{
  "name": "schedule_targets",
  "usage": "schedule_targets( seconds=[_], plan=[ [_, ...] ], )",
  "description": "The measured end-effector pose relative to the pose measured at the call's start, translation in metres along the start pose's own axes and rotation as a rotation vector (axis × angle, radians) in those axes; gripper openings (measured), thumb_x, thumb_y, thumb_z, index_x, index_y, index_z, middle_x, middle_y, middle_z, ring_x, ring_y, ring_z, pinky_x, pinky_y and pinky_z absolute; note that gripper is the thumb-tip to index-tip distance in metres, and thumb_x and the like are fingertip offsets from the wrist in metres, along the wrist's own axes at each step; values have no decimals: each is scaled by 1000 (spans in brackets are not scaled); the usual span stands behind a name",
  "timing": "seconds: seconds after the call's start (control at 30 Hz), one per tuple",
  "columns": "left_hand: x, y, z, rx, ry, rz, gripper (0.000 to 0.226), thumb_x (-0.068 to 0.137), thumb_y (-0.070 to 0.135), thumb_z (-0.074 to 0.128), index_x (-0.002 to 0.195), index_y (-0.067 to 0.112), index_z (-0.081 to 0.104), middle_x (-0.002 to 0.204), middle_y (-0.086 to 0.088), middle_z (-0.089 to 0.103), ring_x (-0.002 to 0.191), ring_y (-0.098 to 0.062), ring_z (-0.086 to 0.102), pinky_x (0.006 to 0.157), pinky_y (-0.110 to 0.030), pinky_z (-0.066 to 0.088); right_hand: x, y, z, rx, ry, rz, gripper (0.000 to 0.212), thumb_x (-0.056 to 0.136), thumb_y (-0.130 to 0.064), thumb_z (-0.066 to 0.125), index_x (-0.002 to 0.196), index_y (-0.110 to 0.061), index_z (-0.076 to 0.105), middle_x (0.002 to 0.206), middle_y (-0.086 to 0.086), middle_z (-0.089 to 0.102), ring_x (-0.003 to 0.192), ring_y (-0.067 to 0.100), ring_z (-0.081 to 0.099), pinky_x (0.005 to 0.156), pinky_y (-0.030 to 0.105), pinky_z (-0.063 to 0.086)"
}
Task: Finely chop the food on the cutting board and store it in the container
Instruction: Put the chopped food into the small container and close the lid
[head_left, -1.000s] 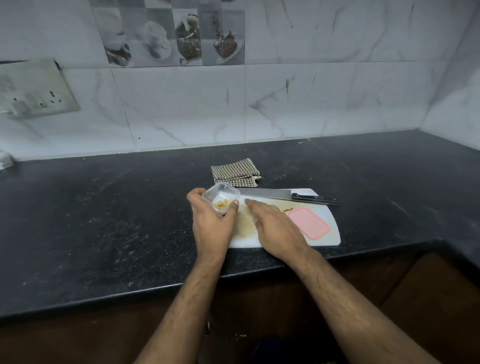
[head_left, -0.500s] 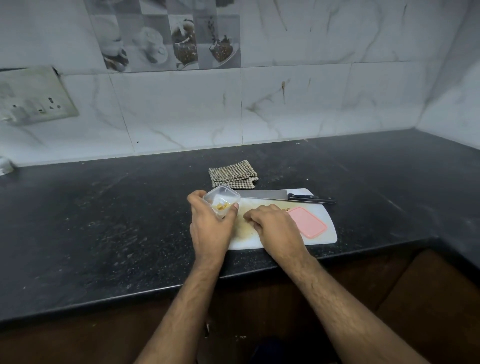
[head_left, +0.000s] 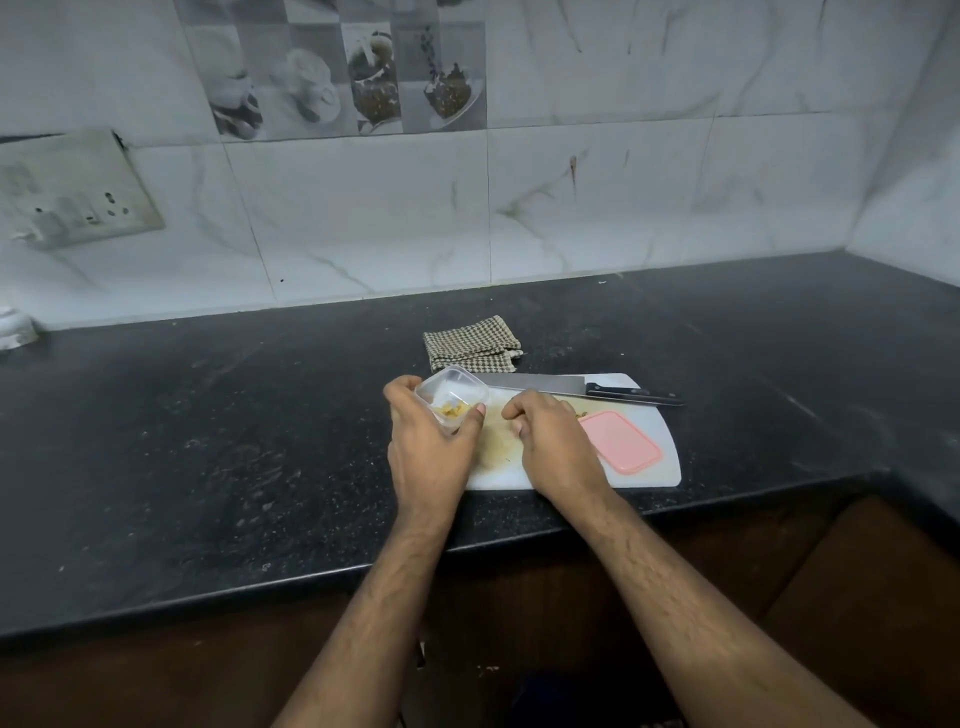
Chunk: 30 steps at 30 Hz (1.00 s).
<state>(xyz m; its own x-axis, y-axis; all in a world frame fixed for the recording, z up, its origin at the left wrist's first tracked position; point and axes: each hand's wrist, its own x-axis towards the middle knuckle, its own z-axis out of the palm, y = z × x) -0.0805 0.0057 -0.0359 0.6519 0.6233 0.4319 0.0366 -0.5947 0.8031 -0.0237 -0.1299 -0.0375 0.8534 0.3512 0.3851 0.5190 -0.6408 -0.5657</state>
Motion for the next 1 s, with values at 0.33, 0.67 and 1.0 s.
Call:
schedule_targets(
  seconds=[0.33,0.67,1.0],
  plan=[
    [1,-1,1,15,-2,11,72,81,42,84,125,19,33,124,-5,60,101,-24,66,82,-40,54,-12,2,-15,217,-206,-61,26,92,-17,70,112,-30,59,90,-11,65,82,4,59,79,23,51],
    [1,-2,1,-11,-43,27,72,81,39,85,127,18,34,127,-4,56,107,-23,63,85,-40,54,-13,-3,-16,221,-59,-115,16,101,-12,54,101,-27,48,95,-16,57,93,3,54,78,26,47],
    [-3,3,4,-17,-257,184,72,70,61,83,113,45,27,112,21,57,108,-4,60,104,-51,48,5,-19,-12,334,214,-119,25,100,-2,48,111,-20,60,110,-12,65,102,3,58,88,21,47]
  ],
)
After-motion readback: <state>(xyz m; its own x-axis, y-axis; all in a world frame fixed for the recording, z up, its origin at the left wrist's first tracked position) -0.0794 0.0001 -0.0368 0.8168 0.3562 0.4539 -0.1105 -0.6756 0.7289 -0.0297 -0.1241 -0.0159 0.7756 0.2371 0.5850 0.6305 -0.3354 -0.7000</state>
